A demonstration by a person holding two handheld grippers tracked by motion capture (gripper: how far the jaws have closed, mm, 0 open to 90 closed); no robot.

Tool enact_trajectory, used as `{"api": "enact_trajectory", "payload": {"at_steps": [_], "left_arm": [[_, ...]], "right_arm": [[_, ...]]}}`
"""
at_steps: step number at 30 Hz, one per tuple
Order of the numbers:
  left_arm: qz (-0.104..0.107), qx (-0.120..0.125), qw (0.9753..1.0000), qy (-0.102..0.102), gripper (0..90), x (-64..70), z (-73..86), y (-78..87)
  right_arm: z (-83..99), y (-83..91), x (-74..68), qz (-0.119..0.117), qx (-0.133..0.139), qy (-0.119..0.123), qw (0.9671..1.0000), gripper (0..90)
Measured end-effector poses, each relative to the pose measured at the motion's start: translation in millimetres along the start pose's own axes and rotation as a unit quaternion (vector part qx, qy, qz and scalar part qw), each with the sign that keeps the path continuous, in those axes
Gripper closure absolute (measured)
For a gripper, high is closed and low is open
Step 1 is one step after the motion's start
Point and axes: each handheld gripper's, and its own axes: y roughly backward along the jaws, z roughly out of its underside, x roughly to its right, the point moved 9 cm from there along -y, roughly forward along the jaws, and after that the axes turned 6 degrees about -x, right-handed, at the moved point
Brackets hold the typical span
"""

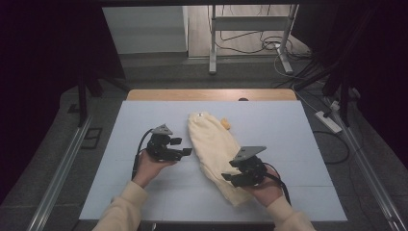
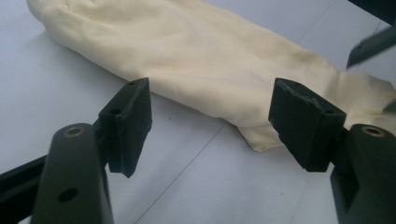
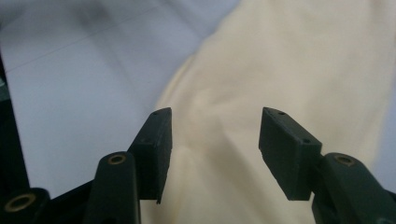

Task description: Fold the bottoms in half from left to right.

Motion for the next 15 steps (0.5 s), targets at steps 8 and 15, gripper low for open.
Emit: {"api": "enact_trajectory", "payload": {"at_steps": [8, 15], "left_arm": [[0.001, 0.005, 1.0000, 0.000, 29.8, 0.0, -0.5, 1.4], [0.001, 0.004, 1.0000, 0.001, 28.2, -0.1, -0.1, 2.2]], "right_arm": [[20.8, 17.6, 34.5, 0.026, -0.016, -0.046, 0.9985, 39.9], [35.4, 23.8, 44.0, 0.034, -0.027, -0.065, 0.9969, 37.4]]}}
